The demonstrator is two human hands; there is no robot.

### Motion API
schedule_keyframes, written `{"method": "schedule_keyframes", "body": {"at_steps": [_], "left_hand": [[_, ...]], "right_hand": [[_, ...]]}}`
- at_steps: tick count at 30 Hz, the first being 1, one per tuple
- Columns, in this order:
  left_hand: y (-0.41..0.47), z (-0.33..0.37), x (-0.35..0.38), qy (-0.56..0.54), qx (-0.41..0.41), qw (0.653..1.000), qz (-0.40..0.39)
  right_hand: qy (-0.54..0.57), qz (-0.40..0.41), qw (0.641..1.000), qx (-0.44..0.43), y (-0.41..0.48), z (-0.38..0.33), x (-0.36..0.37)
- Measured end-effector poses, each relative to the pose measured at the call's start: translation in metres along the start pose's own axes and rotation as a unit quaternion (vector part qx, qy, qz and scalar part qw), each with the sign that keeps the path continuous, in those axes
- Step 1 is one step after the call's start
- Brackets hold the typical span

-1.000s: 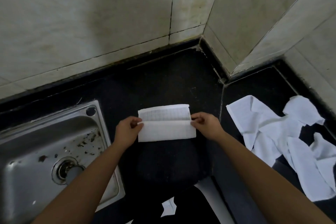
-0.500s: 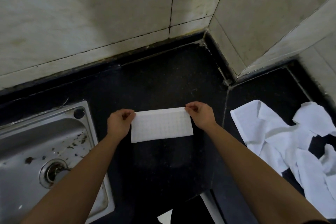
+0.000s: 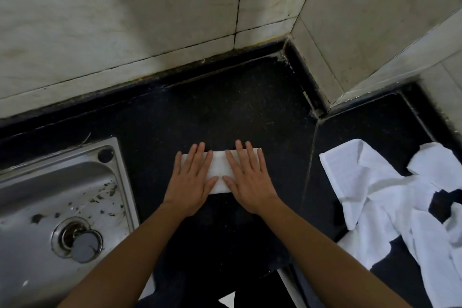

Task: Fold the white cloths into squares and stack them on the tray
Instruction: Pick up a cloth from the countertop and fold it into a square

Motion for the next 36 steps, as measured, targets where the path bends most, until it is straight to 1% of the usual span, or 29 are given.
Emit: {"method": "schedule_keyframes", "body": {"at_steps": [2,4,13,17,18,20,22,23,25,26,28,31,33,34,35,36], "left_hand": [[0.002,-0.003,0.007,0.001,-0.011,1.0,-0.022],[0.004,-0.005,0.009,0.006,-0.018,0.999,-0.034],[-0.027,0.008,0.016,-0.006,-0.034,0.998,-0.051],[-0.025,0.008,0.012,0.005,-0.028,0.996,-0.082],[-0.026,0.009,0.01,0.005,-0.028,0.996,-0.086],[-0.025,0.011,0.002,-0.007,-0.04,0.996,-0.083],[-0.02,0.014,-0.01,-0.027,-0.052,0.995,-0.077],[-0.017,0.015,-0.015,-0.037,-0.049,0.995,-0.083],[-0.011,0.017,-0.02,-0.037,-0.021,0.992,-0.12],[-0.009,0.017,-0.021,-0.031,-0.006,0.989,-0.143],[-0.004,0.018,-0.023,-0.021,0.003,0.985,-0.173],[-0.002,0.019,-0.026,-0.022,-0.005,0.984,-0.177],[-0.001,0.02,-0.028,-0.019,-0.011,0.985,-0.173],[0.0,0.021,-0.029,-0.016,-0.014,0.985,-0.173],[0.002,0.022,-0.03,-0.01,-0.016,0.984,-0.176],[0.003,0.023,-0.03,-0.003,-0.016,0.984,-0.178]], "right_hand": [[-0.001,-0.028,1.0,0.008,0.003,0.003,0.007],[-0.009,-0.04,0.999,0.009,0.004,0.007,0.01],[-0.015,-0.051,0.999,0.002,-0.028,0.009,0.015],[-0.009,-0.064,0.998,0.002,-0.028,0.008,0.008],[0.004,-0.065,0.998,0.015,-0.031,0.008,0.006],[0.078,-0.041,0.992,0.093,-0.036,0.013,-0.007],[0.168,0.018,0.966,0.195,-0.04,0.023,-0.022],[0.205,0.029,0.949,0.24,-0.041,0.029,-0.026],[0.276,0.003,0.913,0.302,-0.039,0.036,-0.03],[0.304,-0.015,0.897,0.32,-0.038,0.037,-0.03],[0.33,-0.043,0.88,0.34,-0.034,0.037,-0.034],[0.34,-0.093,0.868,0.349,-0.028,0.035,-0.044],[0.373,-0.098,0.846,0.369,-0.027,0.036,-0.047],[0.396,-0.091,0.83,0.383,-0.026,0.037,-0.048],[0.428,-0.082,0.805,0.401,-0.026,0.039,-0.046],[0.471,-0.075,0.771,0.421,-0.027,0.041,-0.044]]}}
Point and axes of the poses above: each hand's wrist, its own y-axis towards the middle knuckle, its own x-axis out of the palm, z = x × y, the point moved 3 cm from there along y, towards the middle knuckle, and after that the axes turned 1 degree about y, right-handed, at the moved point
